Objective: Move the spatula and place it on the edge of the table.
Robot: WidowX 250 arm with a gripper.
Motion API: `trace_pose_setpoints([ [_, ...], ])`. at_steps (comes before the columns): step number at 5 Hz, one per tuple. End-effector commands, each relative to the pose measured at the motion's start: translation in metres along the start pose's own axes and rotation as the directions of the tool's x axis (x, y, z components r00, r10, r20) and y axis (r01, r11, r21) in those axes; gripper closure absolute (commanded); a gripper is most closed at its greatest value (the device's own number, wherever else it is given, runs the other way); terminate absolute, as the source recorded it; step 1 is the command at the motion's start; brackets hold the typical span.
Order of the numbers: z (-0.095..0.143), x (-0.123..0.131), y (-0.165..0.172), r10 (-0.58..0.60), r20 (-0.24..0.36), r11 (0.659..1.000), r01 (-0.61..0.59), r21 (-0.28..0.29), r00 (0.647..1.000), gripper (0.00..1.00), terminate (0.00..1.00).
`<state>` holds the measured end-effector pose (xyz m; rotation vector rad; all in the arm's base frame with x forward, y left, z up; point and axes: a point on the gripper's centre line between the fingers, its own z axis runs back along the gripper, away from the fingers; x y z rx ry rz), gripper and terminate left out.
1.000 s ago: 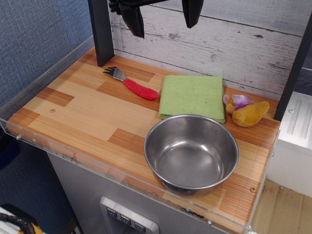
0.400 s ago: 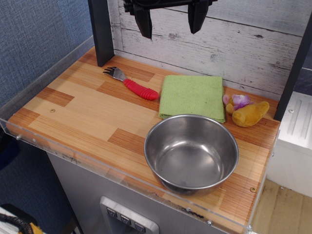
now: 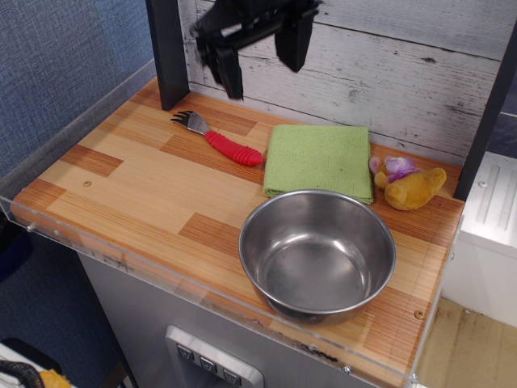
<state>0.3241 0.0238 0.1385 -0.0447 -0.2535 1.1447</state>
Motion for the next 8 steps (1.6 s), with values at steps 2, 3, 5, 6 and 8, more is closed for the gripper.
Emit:
trace_pose_setpoints([
  [2,-0.040,0.013,-0.007,0.457,0.031,0.885,-0.458,0.088,0.889,0.00,0.00],
  [3,-0.056,0.028,-0.009,0.455,0.054,0.882,-0.459,0.109,0.889,0.00,0.00],
  [5,-0.079,0.060,-0.002,0.472,0.079,0.866,-0.478,0.148,0.878,0.00,0.00],
  [6,-0.081,0.062,0.001,0.469,0.098,0.864,-0.479,0.155,0.878,0.00,0.00],
  [8,-0.108,0.057,0.011,0.408,0.107,0.886,-0.421,0.194,0.907,0.00,0.00],
])
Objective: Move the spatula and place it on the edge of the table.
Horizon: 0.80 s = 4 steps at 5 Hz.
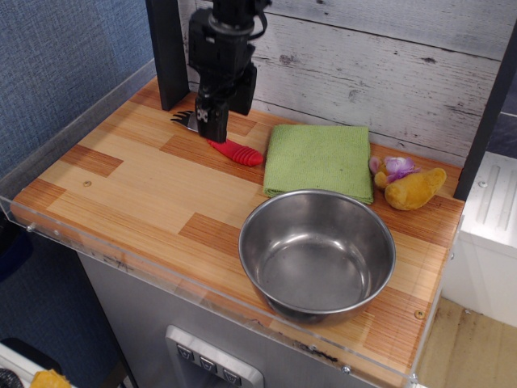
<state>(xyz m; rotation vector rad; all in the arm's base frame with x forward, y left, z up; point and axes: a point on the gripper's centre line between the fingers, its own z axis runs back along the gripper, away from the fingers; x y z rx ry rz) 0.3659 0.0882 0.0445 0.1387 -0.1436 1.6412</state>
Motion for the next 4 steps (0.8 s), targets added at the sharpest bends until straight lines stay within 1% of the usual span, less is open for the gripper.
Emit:
trace_pose_setpoints([
  [1,-0.013,-0.001,0.004,-0.066,0.025,0.997,0.067,-0.038,0.997,0.00,0.00],
  [3,-0.025,-0.001,-0.001,-0.076,0.038,0.996,0.077,-0.040,0.996,0.00,0.00],
  [4,-0.034,-0.001,-0.004,-0.081,0.032,0.996,0.083,-0.036,0.996,0.00,0.00],
])
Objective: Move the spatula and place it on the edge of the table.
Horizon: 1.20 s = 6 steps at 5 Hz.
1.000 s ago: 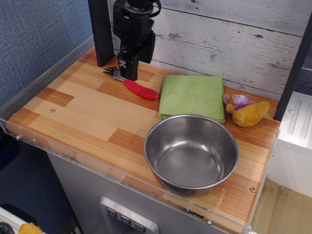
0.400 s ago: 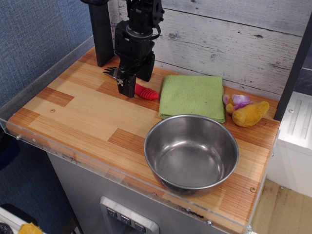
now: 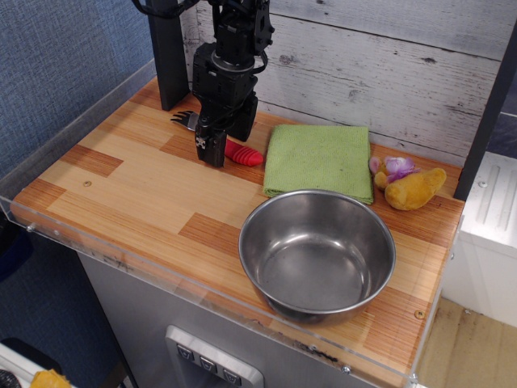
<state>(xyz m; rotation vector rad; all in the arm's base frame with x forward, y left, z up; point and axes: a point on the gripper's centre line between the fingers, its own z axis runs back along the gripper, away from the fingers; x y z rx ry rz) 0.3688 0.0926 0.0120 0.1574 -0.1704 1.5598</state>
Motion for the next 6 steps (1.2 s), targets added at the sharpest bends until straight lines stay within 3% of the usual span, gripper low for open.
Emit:
trace_pose_setpoints([
  [1,-0.002,0.003,-0.003,0.002,0.016,1.000,-0.002,-0.023,1.000,1.00,0.00],
  [4,0.020,-0.008,-0.005,-0.082,0.008,0.994,0.083,-0.078,0.997,1.00,0.00],
  [6,0.075,-0.011,-0.012,-0.141,0.027,0.973,0.144,-0.181,0.990,1.00,0.00],
])
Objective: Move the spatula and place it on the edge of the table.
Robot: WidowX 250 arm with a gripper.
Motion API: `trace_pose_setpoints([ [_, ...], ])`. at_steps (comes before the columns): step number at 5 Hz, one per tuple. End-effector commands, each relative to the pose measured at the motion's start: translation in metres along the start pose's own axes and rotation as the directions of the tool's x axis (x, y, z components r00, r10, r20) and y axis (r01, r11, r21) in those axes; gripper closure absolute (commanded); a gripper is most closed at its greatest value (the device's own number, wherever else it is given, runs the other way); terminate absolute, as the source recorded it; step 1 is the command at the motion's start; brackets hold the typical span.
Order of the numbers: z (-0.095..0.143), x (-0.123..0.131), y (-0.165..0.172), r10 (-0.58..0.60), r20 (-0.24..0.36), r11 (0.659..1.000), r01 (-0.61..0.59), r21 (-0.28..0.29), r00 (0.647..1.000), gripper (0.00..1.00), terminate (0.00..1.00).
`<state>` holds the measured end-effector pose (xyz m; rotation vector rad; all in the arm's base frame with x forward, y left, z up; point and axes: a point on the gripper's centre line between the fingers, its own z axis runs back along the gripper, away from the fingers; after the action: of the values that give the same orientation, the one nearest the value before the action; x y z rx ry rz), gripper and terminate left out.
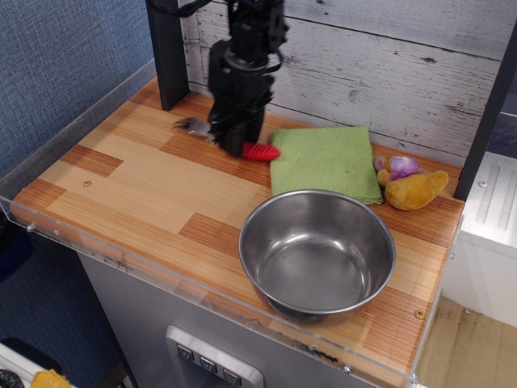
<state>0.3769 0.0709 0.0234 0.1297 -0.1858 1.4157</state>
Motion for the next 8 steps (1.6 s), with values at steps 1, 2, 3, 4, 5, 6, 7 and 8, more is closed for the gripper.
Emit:
trace_pose_setpoints([
  [1,0.087,0.009,0.008,0.004,0.033,0.984,0.001,-0.178,0.999,1.00,0.00],
  [2,0.102,0.012,0.025,0.007,0.033,0.983,-0.001,-0.184,0.999,1.00,0.00],
  [3,0.110,0.018,0.049,0.007,0.036,0.981,0.000,-0.192,0.999,1.00,0.00],
  [4,0.110,0.024,0.077,0.006,0.060,0.983,0.005,-0.183,0.998,1.00,0.00],
  [5,0.099,0.021,0.097,-0.003,0.064,0.986,0.014,-0.168,0.998,1.00,0.00],
  [6,0.088,0.018,0.108,0.013,0.057,0.986,-0.004,-0.165,0.998,1.00,0.00],
  [7,0.070,0.014,0.120,-0.019,0.062,0.991,0.027,-0.132,0.998,1.00,0.00],
  [8,0.053,0.008,0.137,-0.051,0.051,0.995,0.055,-0.083,0.997,1.00,0.00],
])
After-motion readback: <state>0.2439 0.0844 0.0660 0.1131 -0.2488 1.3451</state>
